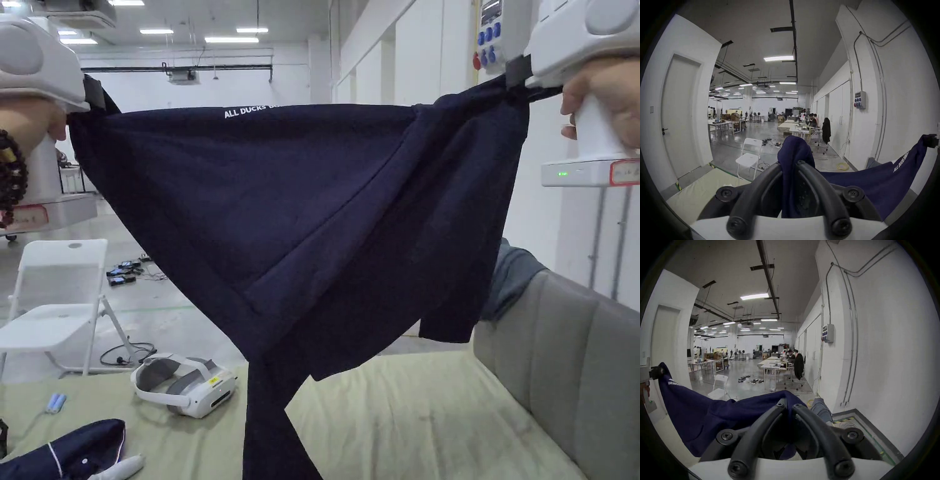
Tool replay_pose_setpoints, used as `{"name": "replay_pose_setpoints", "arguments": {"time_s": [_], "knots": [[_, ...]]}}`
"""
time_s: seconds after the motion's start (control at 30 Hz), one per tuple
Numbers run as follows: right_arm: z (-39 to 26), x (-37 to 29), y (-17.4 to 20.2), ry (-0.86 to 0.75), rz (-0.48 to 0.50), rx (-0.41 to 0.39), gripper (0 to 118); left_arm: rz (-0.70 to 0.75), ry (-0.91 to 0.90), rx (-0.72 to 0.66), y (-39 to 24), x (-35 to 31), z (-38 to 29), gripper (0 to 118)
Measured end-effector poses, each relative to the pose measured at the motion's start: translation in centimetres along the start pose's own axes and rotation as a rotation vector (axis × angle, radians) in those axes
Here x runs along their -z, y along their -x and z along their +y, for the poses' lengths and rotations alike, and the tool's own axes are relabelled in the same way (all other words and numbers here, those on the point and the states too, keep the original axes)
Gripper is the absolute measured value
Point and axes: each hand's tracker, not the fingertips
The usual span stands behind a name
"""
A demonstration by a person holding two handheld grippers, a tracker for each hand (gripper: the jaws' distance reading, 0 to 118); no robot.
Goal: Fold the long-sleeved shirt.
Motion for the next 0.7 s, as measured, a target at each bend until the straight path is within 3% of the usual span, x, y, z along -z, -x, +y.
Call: {"name": "replay_pose_setpoints", "arguments": {"time_s": [0.1, 0.2, 0.33, 0.43, 0.53, 0.7], "knots": [[-2.7, 2.1, -0.3, 0.026, 0.003, 0.037, 2, -0.013, 0.012, 0.002, 0.1, 0.7, -2.3, 9], [-7.8, 3.8, 0.2, 0.12, 0.011, 0.023, 2, -0.017, 0.069, -0.004, 0.6, 1.5, -7.2, 9], [-17.8, 5.6, 0.5, 0.235, 0.045, 0.065, 2, -0.003, 0.188, 0.014, 1.5, 2.0, -17.0, 9], [-25.7, 7.6, 0.9, 0.349, 0.076, 0.019, 2, -0.03, 0.289, -0.037, 2.8, 1.5, -24.8, 9], [-32.3, 7.3, 1.2, 0.434, 0.092, 0.031, 2, -0.006, 0.398, -0.022, 4.0, 0.8, -31.5, 9], [-36.3, 5.5, 1.3, 0.485, 0.124, 0.022, 2, 0.013, 0.462, -0.074, 5.4, -1.8, -35.8, 9]]}}
